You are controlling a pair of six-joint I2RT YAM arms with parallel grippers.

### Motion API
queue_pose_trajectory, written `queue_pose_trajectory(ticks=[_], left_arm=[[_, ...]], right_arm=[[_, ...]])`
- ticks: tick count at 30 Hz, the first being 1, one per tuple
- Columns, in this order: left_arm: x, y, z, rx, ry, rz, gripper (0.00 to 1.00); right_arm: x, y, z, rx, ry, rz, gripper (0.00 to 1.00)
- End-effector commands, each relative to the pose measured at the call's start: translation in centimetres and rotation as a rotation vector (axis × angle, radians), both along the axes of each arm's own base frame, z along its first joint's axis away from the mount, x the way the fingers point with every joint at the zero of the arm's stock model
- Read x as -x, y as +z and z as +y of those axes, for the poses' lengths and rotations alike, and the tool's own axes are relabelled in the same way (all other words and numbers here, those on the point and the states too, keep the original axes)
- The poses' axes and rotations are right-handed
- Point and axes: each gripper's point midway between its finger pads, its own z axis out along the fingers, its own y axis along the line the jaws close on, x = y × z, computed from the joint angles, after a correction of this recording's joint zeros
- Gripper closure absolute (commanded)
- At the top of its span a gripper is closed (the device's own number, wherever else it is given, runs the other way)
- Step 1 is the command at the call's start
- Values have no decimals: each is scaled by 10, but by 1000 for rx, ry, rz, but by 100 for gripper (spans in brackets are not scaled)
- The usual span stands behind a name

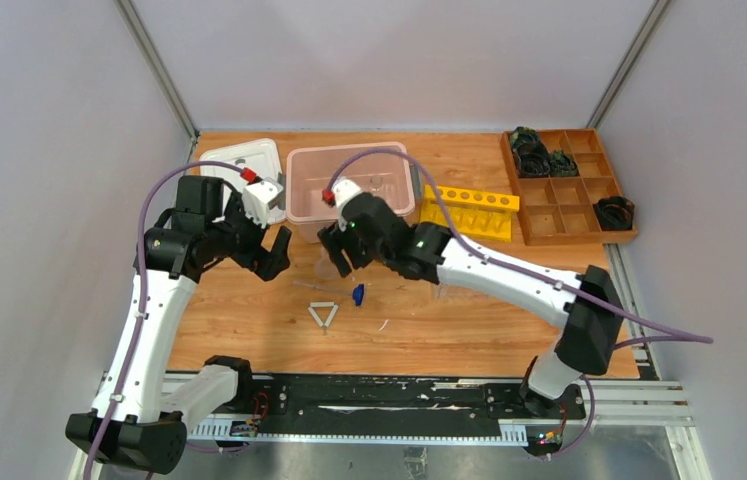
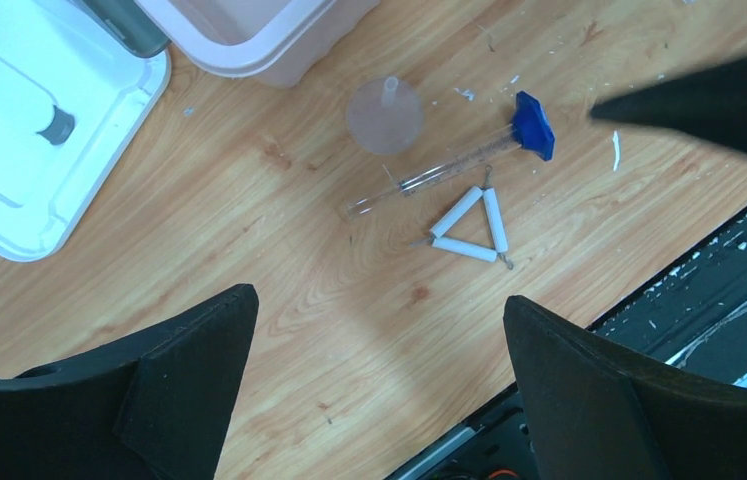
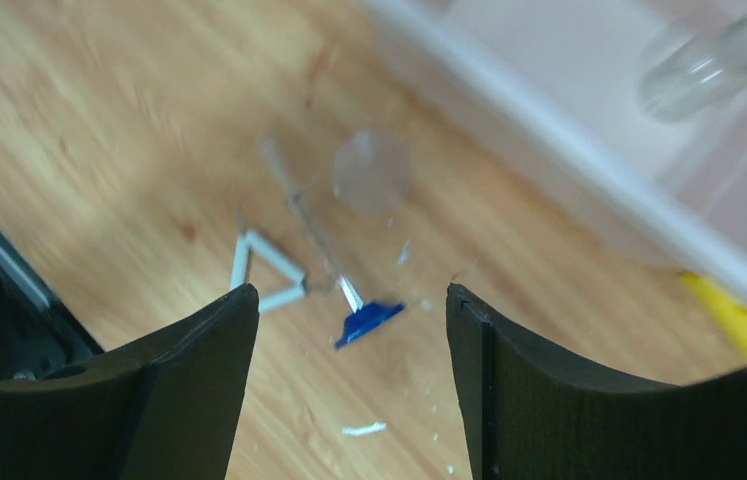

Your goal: Organize the chemistry lab equipment

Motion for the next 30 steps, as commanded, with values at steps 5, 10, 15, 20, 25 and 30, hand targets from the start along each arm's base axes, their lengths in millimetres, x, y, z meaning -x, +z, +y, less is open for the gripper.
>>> queue_pose_trajectory(ticks=[5, 10, 15, 20, 25, 30], left_arm=[[-1, 5, 8, -25, 9, -31, 0], [-4, 7, 12, -16, 31, -32, 1], [-5, 7, 14, -15, 42, -30, 1], [-5, 7, 15, -17, 39, -32, 1], [-5, 8, 13, -5, 34, -32, 1], [-5, 10, 13, 0, 36, -34, 1]], right_arm=[[51, -106, 16, 161, 250, 208, 33], [51, -142, 26, 243, 315, 246, 35], [45, -174, 30, 331, 334, 270, 38], [40, -190, 33, 373, 346, 270, 41], [39, -202, 32, 396, 347, 279, 47], [44, -206, 32, 391, 365, 299, 63]])
